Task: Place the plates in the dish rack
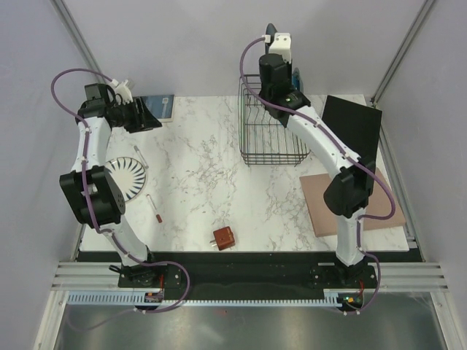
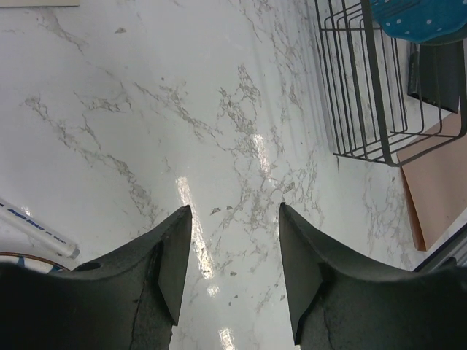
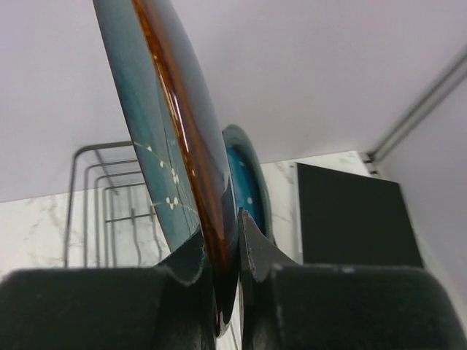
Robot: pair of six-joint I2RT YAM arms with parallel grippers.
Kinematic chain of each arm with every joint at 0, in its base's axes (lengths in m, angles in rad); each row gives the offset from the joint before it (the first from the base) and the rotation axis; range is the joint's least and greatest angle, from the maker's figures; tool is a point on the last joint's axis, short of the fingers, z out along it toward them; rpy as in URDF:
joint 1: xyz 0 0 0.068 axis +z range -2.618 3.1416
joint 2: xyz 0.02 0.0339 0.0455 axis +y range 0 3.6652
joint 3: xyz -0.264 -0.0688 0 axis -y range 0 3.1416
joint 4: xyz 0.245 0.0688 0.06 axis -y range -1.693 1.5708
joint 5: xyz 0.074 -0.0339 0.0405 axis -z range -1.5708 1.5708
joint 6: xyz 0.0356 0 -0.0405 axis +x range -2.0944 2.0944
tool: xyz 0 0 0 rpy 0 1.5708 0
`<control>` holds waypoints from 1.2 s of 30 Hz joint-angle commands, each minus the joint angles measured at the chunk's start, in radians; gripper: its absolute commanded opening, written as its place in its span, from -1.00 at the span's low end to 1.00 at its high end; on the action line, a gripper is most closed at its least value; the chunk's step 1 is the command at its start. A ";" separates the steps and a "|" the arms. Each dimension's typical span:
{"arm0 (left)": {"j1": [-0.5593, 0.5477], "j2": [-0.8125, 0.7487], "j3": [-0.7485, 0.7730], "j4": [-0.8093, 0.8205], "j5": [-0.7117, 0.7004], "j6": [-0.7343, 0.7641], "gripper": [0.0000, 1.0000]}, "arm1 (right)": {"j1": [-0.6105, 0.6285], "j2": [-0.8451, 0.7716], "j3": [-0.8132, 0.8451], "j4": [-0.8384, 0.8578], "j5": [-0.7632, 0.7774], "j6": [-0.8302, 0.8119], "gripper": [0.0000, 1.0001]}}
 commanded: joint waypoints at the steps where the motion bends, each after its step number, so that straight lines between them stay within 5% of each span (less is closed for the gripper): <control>1: -0.002 -0.071 -0.057 0.058 -0.008 0.043 0.15 | 0.035 0.050 0.112 0.218 0.359 -0.134 -1.00; 16: -0.002 -0.145 -0.228 0.108 0.001 0.077 0.14 | 0.030 0.182 0.175 0.151 0.322 -0.174 -1.00; 36: -0.002 -0.102 -0.241 0.108 0.018 0.098 0.14 | -0.007 0.286 0.189 0.092 0.349 -0.128 -1.00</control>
